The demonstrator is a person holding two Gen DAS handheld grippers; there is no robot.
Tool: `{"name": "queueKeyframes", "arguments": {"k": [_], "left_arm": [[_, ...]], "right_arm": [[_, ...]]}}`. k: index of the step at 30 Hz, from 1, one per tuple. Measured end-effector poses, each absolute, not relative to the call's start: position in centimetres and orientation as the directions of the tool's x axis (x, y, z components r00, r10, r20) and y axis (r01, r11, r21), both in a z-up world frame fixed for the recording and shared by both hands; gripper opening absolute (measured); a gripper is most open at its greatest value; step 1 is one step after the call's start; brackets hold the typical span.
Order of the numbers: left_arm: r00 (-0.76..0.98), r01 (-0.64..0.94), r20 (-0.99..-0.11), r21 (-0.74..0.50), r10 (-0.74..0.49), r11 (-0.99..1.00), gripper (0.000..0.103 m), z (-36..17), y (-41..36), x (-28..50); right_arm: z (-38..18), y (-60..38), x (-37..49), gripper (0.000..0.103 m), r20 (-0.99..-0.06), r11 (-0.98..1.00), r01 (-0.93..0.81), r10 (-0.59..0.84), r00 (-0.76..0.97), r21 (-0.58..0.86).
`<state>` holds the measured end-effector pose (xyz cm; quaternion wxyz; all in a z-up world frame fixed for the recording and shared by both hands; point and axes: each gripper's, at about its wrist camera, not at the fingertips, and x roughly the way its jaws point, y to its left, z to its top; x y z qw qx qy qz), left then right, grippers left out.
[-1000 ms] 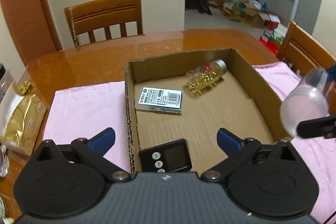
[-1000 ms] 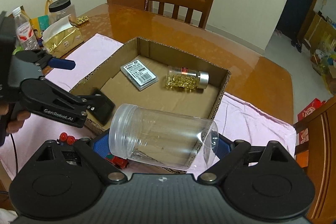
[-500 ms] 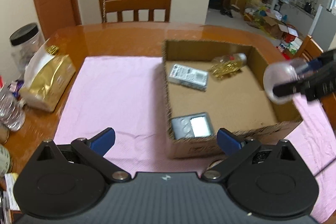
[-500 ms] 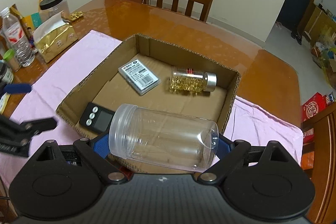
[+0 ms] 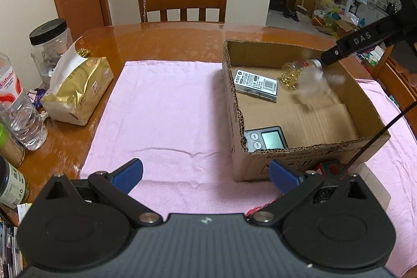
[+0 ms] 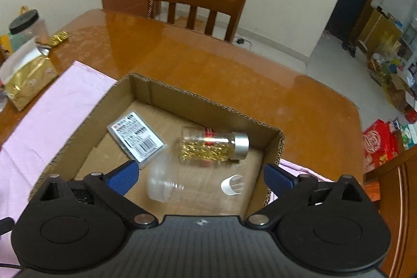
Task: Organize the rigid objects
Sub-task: 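Carry the clear jar with the right tool and release it into the box, then grasp the white plastic box with right gripper while left gripper grasps gray cat figure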
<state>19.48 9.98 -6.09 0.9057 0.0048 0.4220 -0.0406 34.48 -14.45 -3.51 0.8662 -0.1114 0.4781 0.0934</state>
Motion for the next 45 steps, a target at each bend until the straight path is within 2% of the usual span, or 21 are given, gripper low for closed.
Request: {"name": "queueKeyframes", "arguments": {"k": [13,23,28,36,45], "left_arm": [[0.625,0.084,-0.776,-0.033,-0.078,0.996,0.102,-6.6,9.9,19.2],[0.606,0.111,-0.790,-0.036,-0.096,0.993,0.102,-7.6,9.4,18.5],[0.597,0.128,-0.794,-0.045,-0.114,0.991,0.102,-8.1,9.0,18.1],[0.606,0.144,-0.788,-0.027,-0.110,0.989,0.102,-8.2,8.9,17.4],[0.595,0.178,-0.796,-0.004,-0.111,0.984,0.102,-8.3,8.6,16.6]], "right_arm": [[-3.1,-15.0,29.7,0.103,-0.842,0.963,-0.239,0.027,0.538,-0.122],[-3.4,-15.3,23.9,0.103,-0.823,0.981,-0.145,-0.021,0.568,-0.126],[-4.9,-15.1,21.1,0.103,-0.833,0.985,-0.097,-0.065,0.549,-0.140],[-9.4,-14.4,18.4,0.103,-0.904,0.989,-0.098,-0.059,0.423,-0.110],[-11.2,-13.8,19.6,0.103,-0.900,0.999,-0.014,-0.038,0.434,-0.049]]}}
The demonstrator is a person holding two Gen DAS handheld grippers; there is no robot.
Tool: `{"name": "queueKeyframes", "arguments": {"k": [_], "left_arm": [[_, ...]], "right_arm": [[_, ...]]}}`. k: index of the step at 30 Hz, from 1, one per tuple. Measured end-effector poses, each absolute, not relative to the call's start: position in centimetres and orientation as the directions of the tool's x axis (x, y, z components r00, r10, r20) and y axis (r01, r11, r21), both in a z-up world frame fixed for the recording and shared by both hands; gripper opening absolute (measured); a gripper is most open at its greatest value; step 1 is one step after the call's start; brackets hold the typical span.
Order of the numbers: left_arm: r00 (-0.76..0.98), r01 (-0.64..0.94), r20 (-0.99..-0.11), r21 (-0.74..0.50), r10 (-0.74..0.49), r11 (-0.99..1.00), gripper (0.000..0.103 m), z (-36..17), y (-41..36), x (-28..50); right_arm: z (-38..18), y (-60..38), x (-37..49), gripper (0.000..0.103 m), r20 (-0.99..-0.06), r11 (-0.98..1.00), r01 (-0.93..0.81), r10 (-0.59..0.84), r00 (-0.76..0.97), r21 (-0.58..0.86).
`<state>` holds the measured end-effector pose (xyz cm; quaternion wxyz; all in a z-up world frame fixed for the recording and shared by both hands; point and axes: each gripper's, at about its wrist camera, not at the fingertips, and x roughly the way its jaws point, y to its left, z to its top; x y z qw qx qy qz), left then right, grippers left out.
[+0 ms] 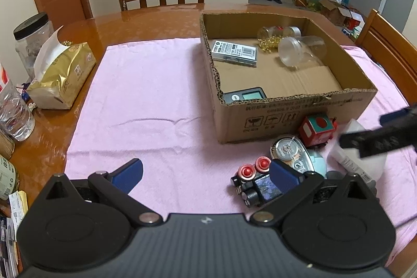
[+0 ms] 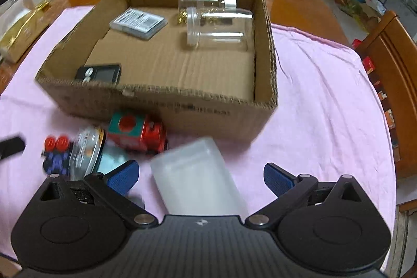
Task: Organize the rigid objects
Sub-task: 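Grasp the white plastic box with right gripper while left gripper grasps gray cat figure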
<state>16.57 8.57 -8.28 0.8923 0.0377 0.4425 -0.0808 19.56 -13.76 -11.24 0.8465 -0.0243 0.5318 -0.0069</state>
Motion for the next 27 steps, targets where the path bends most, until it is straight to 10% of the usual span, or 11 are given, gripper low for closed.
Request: {"name": "queueKeyframes", "arguments": {"k": [27], "left_arm": [[0.617,0.246,-0.780,0.065,-0.105,0.967,0.102,-7.5,3.7,14.8]], "right_arm": [[-10.6,-21.3,11.1,0.103,-0.903,0.999,-0.022,-0.032,0.429,-0.046]]}}
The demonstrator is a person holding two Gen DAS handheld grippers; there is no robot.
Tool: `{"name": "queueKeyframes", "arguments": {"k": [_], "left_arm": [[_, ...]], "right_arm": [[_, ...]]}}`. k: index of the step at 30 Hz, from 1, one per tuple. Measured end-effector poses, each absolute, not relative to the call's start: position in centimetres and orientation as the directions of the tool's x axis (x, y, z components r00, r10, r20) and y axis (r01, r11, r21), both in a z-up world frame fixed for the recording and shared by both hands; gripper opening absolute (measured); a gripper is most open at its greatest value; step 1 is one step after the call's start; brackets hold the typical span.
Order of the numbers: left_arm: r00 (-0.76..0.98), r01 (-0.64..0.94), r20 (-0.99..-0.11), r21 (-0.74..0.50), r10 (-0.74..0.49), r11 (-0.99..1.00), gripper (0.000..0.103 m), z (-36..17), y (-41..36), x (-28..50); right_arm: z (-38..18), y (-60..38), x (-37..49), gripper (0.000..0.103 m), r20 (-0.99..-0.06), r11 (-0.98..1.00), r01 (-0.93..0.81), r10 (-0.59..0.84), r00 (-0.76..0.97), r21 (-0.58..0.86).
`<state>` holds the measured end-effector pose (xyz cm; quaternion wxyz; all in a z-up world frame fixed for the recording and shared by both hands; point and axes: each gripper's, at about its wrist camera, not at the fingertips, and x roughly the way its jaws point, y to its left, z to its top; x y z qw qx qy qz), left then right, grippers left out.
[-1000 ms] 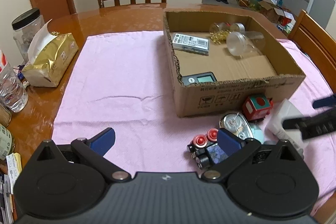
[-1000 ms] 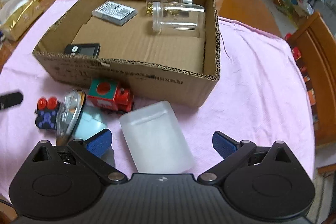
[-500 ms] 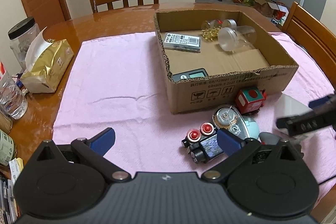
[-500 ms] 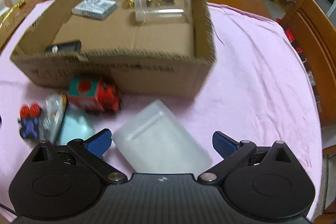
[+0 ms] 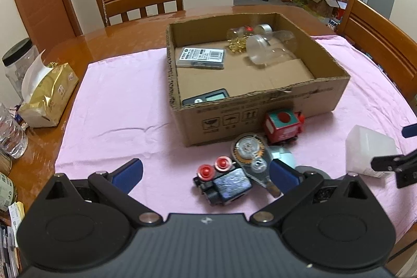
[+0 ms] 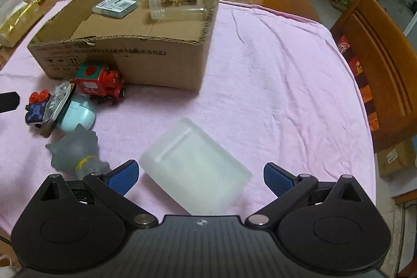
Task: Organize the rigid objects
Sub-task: 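Grasp the white plastic box with right gripper while left gripper grasps gray cat figure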
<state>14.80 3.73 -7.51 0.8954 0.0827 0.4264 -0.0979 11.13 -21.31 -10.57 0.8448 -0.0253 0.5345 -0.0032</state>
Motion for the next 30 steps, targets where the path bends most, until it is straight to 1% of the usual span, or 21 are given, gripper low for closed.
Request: {"name": "queueKeyframes", "arguments": {"k": [2,5,6,10,14,17,21,23,26,30], "left_arm": [[0.618,0.246,-0.781,0.083,-0.090,0.966,0.102,-7.5,3.0,14.6],[0.616,0.241,-0.785,0.107,-0.067,0.965,0.102,-7.4,2.3,14.2],[0.614,0.243,-0.786,0.109,-0.066,0.964,0.102,-7.4,2.1,14.1],[0.605,0.240,-0.795,0.120,-0.052,0.963,0.102,-7.4,2.1,13.6],[0.603,0.227,-0.796,0.124,-0.040,0.966,0.102,-7.3,2.5,13.3],[0.604,0.220,-0.796,0.119,-0.039,0.968,0.102,-7.2,2.9,13.3],[0.604,0.225,-0.796,0.113,-0.047,0.968,0.102,-7.2,2.8,13.4],[0.604,0.229,-0.795,0.105,-0.056,0.968,0.102,-7.2,2.6,13.4],[0.600,0.239,-0.797,0.093,-0.071,0.967,0.102,-7.3,2.1,13.2],[0.595,0.266,-0.798,0.086,-0.093,0.960,0.102,-7.3,1.0,12.8]], "right_arm": [[-10.8,-21.8,10.8,0.103,-0.918,1.000,-0.021,-0.007,0.397,-0.017],[-12.0,-22.7,10.3,0.103,-0.945,0.992,-0.017,0.126,0.303,0.127],[-12.2,-22.7,10.2,0.103,-0.942,0.987,-0.017,0.155,0.299,0.157],[-12.4,-22.0,11.4,0.103,-0.921,0.976,-0.021,0.212,0.327,0.218],[-12.4,-21.7,13.8,0.103,-0.909,0.973,0.017,0.208,0.361,0.230],[-12.5,-21.4,15.5,0.103,-0.908,0.978,0.026,0.184,0.377,0.209],[-12.9,-20.5,16.3,0.103,-0.919,0.996,-0.015,0.090,0.383,0.091],[-13.1,-20.7,16.1,0.103,-0.921,0.998,-0.022,0.061,0.385,0.058],[-13.5,-22.0,15.7,0.103,-0.927,0.998,-0.012,0.057,0.371,0.056],[-14.4,-23.1,14.8,0.103,-0.931,0.997,-0.037,-0.044,0.363,-0.061]]}}
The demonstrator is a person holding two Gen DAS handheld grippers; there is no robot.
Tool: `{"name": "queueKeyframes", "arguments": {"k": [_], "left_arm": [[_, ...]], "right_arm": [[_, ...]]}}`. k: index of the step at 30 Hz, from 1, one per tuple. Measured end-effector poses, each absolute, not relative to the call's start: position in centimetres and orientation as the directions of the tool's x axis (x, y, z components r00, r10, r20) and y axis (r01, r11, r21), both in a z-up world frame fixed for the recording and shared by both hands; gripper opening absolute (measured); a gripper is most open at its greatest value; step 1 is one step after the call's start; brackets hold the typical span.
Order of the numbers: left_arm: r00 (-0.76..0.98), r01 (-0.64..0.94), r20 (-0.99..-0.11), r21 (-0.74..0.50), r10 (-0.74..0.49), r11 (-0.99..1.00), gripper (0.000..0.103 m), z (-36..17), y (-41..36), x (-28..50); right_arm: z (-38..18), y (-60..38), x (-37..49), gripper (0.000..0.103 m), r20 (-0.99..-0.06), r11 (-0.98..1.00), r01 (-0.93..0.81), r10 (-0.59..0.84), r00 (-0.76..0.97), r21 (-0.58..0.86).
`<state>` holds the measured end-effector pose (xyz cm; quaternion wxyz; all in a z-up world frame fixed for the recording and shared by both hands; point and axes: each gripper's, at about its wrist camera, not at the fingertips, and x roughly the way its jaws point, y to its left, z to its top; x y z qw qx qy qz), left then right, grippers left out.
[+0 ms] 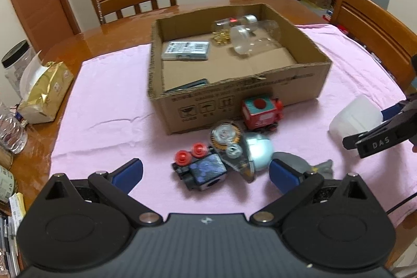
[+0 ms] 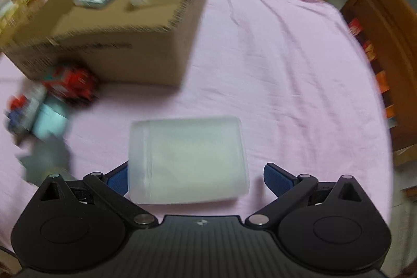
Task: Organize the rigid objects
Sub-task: 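Grasp the white plastic box with right gripper while left gripper grasps gray cat figure, then place white box in cardboard box with right tool while left tool drops cat figure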
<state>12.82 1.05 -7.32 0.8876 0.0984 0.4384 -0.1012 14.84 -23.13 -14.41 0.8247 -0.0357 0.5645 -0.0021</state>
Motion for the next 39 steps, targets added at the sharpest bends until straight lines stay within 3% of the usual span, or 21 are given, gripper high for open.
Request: {"name": "queueKeyframes", "arguments": {"k": [11,23,25,39], "left_arm": [[0.536,0.401,-0.810,-0.003,-0.238,0.916,0.102,-8.5,-2.4,11.3],[0.435,0.429,-0.838,-0.128,-0.329,0.894,0.089,-12.9,-3.5,11.3],[0.431,0.427,-0.841,-0.131,-0.329,0.895,0.083,-13.6,-3.9,11.5],[0.514,0.447,-0.806,-0.042,-0.295,0.894,0.072,-14.2,-5.6,11.9]], "right_arm": [[-15.4,-25.2,14.4,0.103,-0.933,0.993,-0.119,0.027,0.358,-0.017],[-15.2,-25.3,13.4,0.103,-0.910,0.986,-0.168,0.056,0.411,-0.016],[-15.2,-25.3,13.4,0.103,-0.910,0.985,-0.172,0.058,0.412,-0.015],[-15.3,-25.3,12.9,0.103,-0.898,0.983,-0.186,0.069,0.435,-0.014]]}}
